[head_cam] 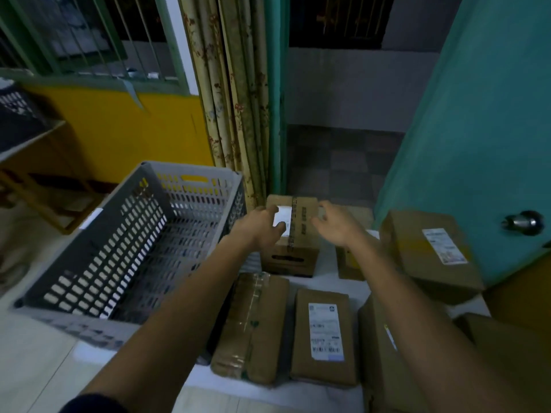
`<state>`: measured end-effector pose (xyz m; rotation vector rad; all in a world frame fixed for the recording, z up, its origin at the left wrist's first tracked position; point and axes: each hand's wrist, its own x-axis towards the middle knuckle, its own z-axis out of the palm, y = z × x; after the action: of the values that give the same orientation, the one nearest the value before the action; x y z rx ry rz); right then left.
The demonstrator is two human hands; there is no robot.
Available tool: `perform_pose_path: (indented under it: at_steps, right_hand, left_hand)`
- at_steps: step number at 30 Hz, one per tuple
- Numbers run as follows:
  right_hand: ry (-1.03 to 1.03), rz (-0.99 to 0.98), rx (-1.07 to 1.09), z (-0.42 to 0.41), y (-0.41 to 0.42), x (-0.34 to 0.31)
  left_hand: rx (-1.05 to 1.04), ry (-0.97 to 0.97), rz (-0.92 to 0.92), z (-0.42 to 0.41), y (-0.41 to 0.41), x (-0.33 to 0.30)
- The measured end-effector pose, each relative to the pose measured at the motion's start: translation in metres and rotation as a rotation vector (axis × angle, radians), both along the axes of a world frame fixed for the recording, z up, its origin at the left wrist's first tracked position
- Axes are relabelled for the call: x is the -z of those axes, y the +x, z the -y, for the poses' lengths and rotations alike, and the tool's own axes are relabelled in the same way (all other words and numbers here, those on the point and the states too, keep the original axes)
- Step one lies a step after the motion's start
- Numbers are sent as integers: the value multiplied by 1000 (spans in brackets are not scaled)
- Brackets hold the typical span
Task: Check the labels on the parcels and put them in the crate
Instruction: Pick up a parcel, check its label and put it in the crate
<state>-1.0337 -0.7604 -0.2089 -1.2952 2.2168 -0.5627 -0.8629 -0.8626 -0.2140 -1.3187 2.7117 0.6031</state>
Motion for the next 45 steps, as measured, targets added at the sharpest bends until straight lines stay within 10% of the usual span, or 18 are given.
perform_pose_path:
  at_steps: [21, 45]
  right_hand:
    - [303, 318, 27, -52, 119, 180]
    - [195, 407, 81, -58, 134, 113]
  left_hand:
    - [-162, 229, 10, -69, 100, 201]
    - [-155, 180, -4, -77, 97, 178]
